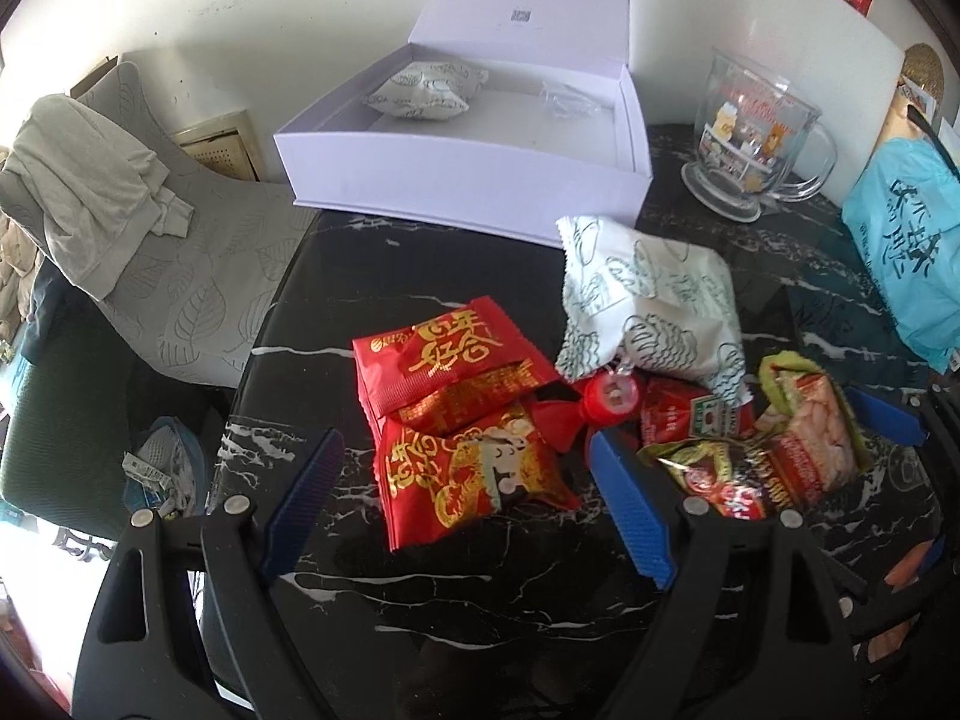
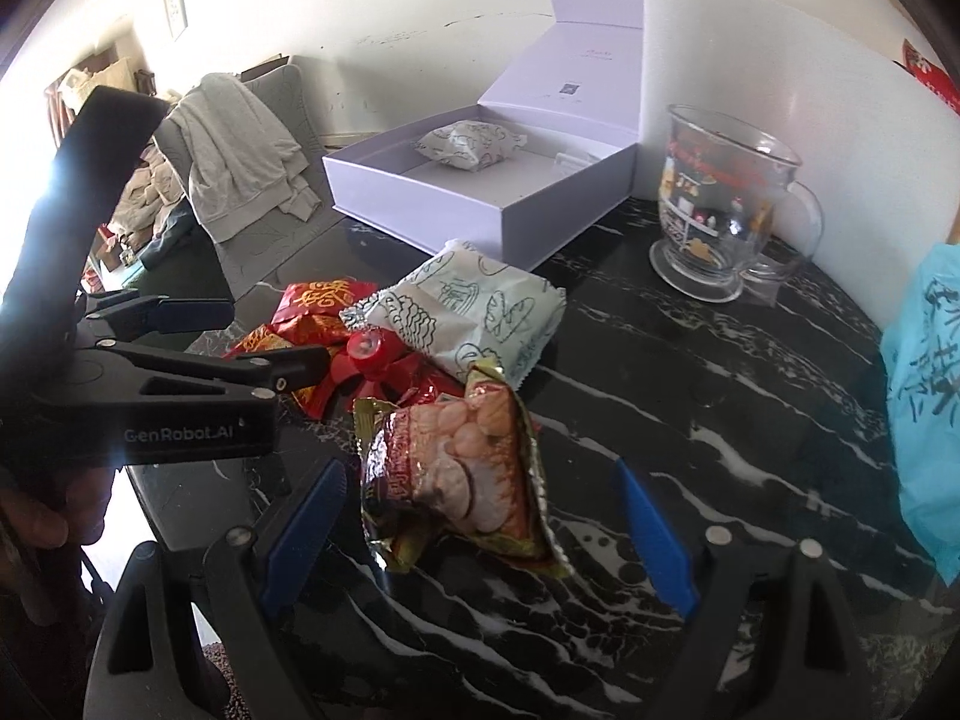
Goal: Organize objects
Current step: 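Grasp the red printed snack packet with the left gripper, then lift the red snack packet with the left gripper, then carry the red packet toward the box with the left gripper while the right carries the shrimp-chip bag, then bring both grippers over the lavender box holding the red packet and shrimp-chip bag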
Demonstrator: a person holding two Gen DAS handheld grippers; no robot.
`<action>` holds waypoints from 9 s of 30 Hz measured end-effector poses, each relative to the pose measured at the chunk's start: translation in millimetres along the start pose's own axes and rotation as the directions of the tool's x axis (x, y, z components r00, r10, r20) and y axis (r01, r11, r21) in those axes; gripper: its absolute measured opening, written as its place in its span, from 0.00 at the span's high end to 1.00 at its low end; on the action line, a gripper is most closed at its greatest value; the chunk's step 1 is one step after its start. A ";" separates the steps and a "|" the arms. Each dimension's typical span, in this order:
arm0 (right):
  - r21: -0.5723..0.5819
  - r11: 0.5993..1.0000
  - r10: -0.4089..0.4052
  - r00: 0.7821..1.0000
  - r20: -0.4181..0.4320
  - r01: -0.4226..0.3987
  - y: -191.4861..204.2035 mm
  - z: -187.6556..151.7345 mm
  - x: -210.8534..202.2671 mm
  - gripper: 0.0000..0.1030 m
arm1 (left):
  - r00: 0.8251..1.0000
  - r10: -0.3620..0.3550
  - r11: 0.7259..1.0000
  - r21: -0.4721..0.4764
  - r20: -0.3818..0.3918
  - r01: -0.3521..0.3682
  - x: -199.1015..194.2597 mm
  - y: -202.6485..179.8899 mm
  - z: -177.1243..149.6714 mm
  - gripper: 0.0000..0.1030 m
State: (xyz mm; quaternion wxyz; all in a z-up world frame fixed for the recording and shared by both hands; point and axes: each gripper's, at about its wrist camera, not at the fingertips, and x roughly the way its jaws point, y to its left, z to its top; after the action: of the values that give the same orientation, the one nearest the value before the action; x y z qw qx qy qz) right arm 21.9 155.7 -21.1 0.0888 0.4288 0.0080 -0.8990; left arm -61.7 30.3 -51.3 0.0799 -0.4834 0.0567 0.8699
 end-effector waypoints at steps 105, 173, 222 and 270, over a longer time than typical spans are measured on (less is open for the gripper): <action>-0.083 0.996 0.049 0.997 0.067 -0.044 -13.4 -24.7 -27.4 0.43 | 0.976 -0.212 0.969 0.140 0.052 0.203 -34.5 -25.9 -33.5 0.73; -0.173 0.984 0.059 0.994 0.092 -0.043 3.7 -3.7 -49.7 0.43 | 0.972 -0.204 0.979 0.042 0.119 0.200 -69.6 -0.9 -17.7 0.76; -0.311 0.950 0.095 0.978 0.185 -0.033 -18.4 177.0 1.8 0.43 | 0.959 -0.138 0.990 0.054 0.246 0.129 -37.9 40.2 159.9 0.76; -0.057 0.998 0.041 0.995 0.090 -0.036 -64.3 287.6 117.2 0.43 | 0.983 -0.097 0.993 0.080 0.153 0.086 91.0 45.0 276.8 0.76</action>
State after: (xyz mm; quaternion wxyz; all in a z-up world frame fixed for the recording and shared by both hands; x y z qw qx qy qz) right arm -282.3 175.1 66.1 0.1181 0.3848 0.0204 -0.9152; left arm -348.0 42.5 17.9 0.1416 -0.4123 0.0594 0.8980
